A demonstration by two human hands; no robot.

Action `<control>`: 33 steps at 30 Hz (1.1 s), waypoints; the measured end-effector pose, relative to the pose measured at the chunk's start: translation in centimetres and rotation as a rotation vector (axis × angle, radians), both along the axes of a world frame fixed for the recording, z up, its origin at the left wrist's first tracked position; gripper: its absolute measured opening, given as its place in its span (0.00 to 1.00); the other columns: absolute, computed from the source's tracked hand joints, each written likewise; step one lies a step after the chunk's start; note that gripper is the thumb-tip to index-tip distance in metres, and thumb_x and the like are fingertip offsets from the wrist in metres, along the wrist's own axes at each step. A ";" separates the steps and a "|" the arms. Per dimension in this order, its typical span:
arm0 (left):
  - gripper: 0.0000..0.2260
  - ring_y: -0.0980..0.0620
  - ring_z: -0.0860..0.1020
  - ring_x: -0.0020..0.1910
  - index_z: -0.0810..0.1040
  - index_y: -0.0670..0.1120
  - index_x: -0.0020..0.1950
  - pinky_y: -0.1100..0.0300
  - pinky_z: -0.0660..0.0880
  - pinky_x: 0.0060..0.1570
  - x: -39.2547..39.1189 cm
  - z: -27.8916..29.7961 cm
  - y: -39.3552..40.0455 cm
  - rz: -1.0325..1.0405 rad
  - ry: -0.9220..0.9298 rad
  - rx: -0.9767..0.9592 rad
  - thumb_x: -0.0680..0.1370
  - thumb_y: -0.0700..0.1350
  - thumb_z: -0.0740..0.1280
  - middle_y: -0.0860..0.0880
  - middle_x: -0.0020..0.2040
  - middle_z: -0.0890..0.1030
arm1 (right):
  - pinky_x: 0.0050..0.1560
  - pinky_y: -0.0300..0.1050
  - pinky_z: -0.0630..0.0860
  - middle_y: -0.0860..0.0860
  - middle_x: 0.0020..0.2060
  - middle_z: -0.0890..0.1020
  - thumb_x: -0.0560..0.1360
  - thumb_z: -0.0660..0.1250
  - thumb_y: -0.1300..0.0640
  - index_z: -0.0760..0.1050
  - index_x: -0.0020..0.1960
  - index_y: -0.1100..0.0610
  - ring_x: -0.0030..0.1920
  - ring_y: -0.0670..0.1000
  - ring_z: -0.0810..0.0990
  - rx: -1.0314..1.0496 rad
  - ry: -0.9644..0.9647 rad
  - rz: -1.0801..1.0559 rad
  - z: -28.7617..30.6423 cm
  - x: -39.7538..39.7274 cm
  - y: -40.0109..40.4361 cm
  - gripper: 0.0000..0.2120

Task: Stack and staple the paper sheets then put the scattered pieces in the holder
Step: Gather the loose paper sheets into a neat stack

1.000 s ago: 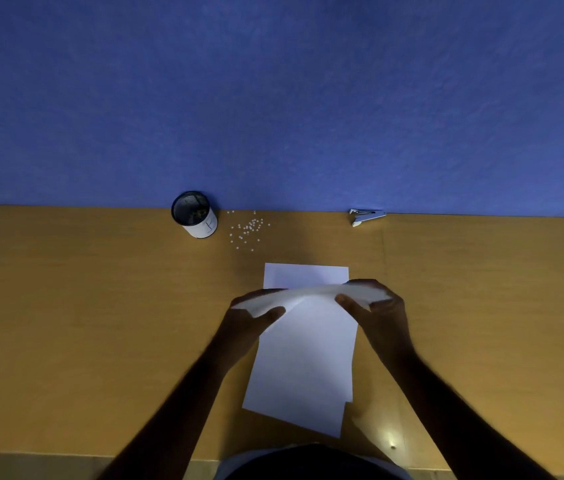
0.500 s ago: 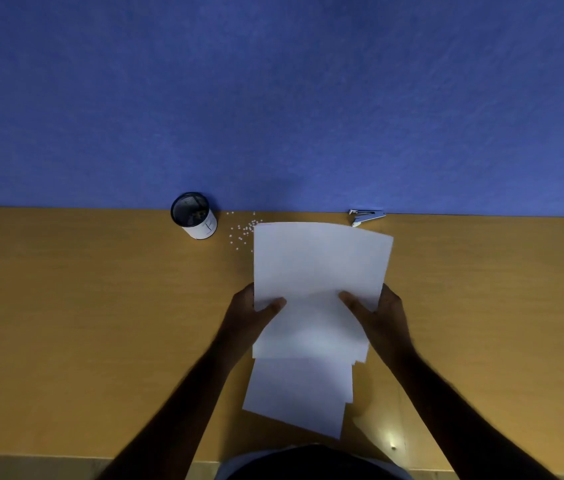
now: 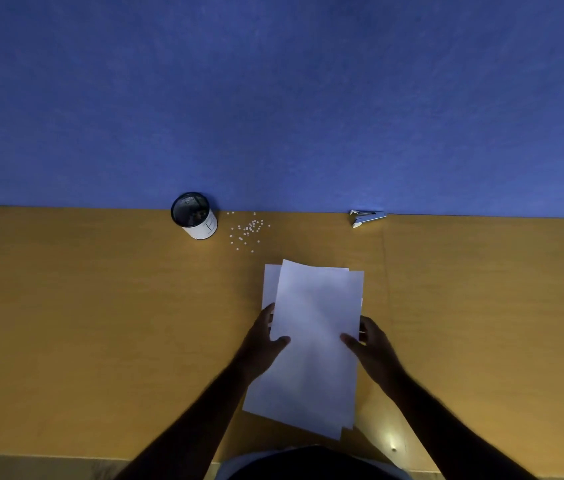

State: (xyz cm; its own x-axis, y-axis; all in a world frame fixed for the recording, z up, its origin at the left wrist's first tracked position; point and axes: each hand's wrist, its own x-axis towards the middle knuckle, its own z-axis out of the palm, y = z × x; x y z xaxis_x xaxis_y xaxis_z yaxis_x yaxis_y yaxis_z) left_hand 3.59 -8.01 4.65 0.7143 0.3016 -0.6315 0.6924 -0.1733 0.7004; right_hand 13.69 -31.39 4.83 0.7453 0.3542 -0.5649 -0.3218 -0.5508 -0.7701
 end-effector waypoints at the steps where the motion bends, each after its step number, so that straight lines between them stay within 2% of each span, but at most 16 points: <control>1: 0.37 0.45 0.66 0.82 0.58 0.50 0.85 0.49 0.70 0.77 -0.1 -0.4 0.1 0.001 0.002 0.011 0.81 0.42 0.74 0.48 0.83 0.66 | 0.43 0.35 0.79 0.46 0.60 0.81 0.78 0.73 0.50 0.71 0.69 0.52 0.55 0.43 0.81 -0.030 -0.015 0.000 0.0 0.0 0.0 0.23; 5: 0.38 0.47 0.67 0.81 0.58 0.51 0.84 0.48 0.72 0.77 -0.4 -1.5 0.4 -0.004 0.012 0.114 0.80 0.45 0.75 0.50 0.84 0.64 | 0.39 0.31 0.76 0.45 0.57 0.77 0.78 0.73 0.54 0.73 0.67 0.52 0.55 0.44 0.79 -0.110 -0.131 0.015 0.1 -0.1 -0.2 0.19; 8: 0.39 0.46 0.64 0.82 0.56 0.50 0.84 0.49 0.68 0.78 -0.7 -1.8 0.5 -0.012 0.029 0.260 0.80 0.47 0.75 0.49 0.84 0.62 | 0.39 0.24 0.75 0.38 0.49 0.77 0.77 0.72 0.65 0.75 0.60 0.54 0.51 0.44 0.80 -0.124 -0.169 -0.017 0.9 -0.2 -0.4 0.15; 10: 0.39 0.44 0.63 0.82 0.57 0.49 0.84 0.47 0.69 0.78 -0.8 -1.9 0.4 0.024 0.062 0.307 0.79 0.49 0.75 0.48 0.83 0.62 | 0.40 0.21 0.73 0.38 0.48 0.78 0.76 0.70 0.70 0.75 0.57 0.54 0.49 0.42 0.80 -0.117 -0.175 -0.011 1.2 -0.5 -0.7 0.15; 13: 0.40 0.42 0.65 0.81 0.58 0.48 0.84 0.45 0.70 0.77 -0.6 -1.9 0.0 0.101 0.124 0.255 0.78 0.50 0.76 0.46 0.82 0.64 | 0.39 0.21 0.73 0.39 0.47 0.77 0.77 0.70 0.68 0.74 0.56 0.53 0.48 0.40 0.80 -0.140 -0.124 -0.002 0.4 -1.1 -1.0 0.14; 16: 0.40 0.43 0.67 0.80 0.59 0.47 0.84 0.43 0.71 0.77 -0.2 -2.1 -0.5 0.131 0.160 0.198 0.78 0.52 0.76 0.45 0.82 0.65 | 0.41 0.28 0.74 0.42 0.45 0.81 0.76 0.70 0.69 0.76 0.53 0.53 0.44 0.36 0.81 -0.109 -0.103 0.035 0.3 -1.4 -0.7 0.13; 19: 0.40 0.43 0.69 0.79 0.61 0.46 0.83 0.43 0.72 0.77 0.3 -2.4 -1.0 0.154 0.155 0.176 0.77 0.51 0.77 0.45 0.81 0.67 | 0.39 0.25 0.74 0.44 0.46 0.78 0.76 0.71 0.66 0.73 0.54 0.53 0.44 0.40 0.80 -0.159 -0.102 0.060 -0.1 -1.4 -0.3 0.13; 21: 0.40 0.43 0.69 0.79 0.61 0.45 0.83 0.44 0.72 0.77 0.6 -2.2 -1.1 0.151 0.160 0.184 0.77 0.51 0.77 0.46 0.81 0.67 | 0.40 0.28 0.75 0.48 0.49 0.78 0.75 0.72 0.53 0.74 0.57 0.50 0.48 0.45 0.79 -0.185 -0.120 0.066 -0.7 -1.3 0.1 0.13; 22: 0.40 0.43 0.68 0.79 0.61 0.45 0.84 0.44 0.71 0.77 0.8 -2.2 -1.1 0.154 0.166 0.184 0.77 0.51 0.78 0.45 0.81 0.66 | 0.41 0.29 0.74 0.49 0.50 0.78 0.74 0.72 0.51 0.74 0.57 0.50 0.49 0.48 0.79 -0.205 -0.123 0.074 -0.9 -1.2 0.2 0.14; 25: 0.40 0.42 0.69 0.79 0.62 0.45 0.83 0.43 0.72 0.77 1.2 -2.6 -0.7 0.199 0.163 0.130 0.76 0.51 0.78 0.45 0.81 0.68 | 0.40 0.28 0.71 0.47 0.50 0.76 0.76 0.73 0.57 0.72 0.60 0.52 0.49 0.49 0.78 -0.219 -0.119 0.079 -0.9 -1.0 0.6 0.15; 27: 0.39 0.41 0.72 0.77 0.64 0.43 0.82 0.44 0.74 0.74 1.6 -2.8 -0.2 0.259 0.166 0.079 0.76 0.48 0.79 0.44 0.80 0.71 | 0.44 0.28 0.72 0.48 0.54 0.76 0.77 0.73 0.58 0.72 0.63 0.56 0.52 0.48 0.78 -0.238 -0.099 0.075 -1.2 -0.8 0.7 0.18; 29: 0.34 0.41 0.77 0.71 0.69 0.40 0.79 0.48 0.79 0.67 2.1 -2.5 0.2 0.321 0.172 0.016 0.76 0.42 0.79 0.42 0.75 0.76 | 0.47 0.31 0.73 0.50 0.56 0.76 0.77 0.73 0.59 0.72 0.65 0.58 0.54 0.49 0.78 -0.268 -0.078 0.069 -1.2 -0.8 0.8 0.19; 31: 0.28 0.44 0.82 0.61 0.74 0.39 0.74 0.54 0.82 0.54 2.5 -2.6 0.6 0.351 0.176 -0.033 0.76 0.39 0.79 0.42 0.69 0.82 | 0.45 0.30 0.72 0.49 0.53 0.76 0.77 0.72 0.62 0.73 0.64 0.59 0.52 0.49 0.78 -0.281 -0.072 0.061 -1.8 -0.6 0.7 0.18; 32: 0.26 0.45 0.83 0.58 0.76 0.40 0.71 0.54 0.83 0.52 2.6 -2.8 0.8 0.340 0.185 -0.047 0.75 0.40 0.79 0.42 0.67 0.83 | 0.44 0.29 0.71 0.48 0.52 0.75 0.77 0.72 0.62 0.73 0.65 0.60 0.51 0.47 0.77 -0.287 -0.064 0.067 -1.9 -0.7 0.7 0.18; 33: 0.26 0.45 0.84 0.58 0.77 0.41 0.70 0.52 0.84 0.54 2.6 -2.9 1.0 0.323 0.189 -0.048 0.74 0.41 0.80 0.43 0.66 0.84 | 0.42 0.28 0.71 0.46 0.50 0.74 0.77 0.71 0.63 0.72 0.64 0.60 0.49 0.44 0.76 -0.280 -0.060 0.065 -2.0 -0.7 0.6 0.18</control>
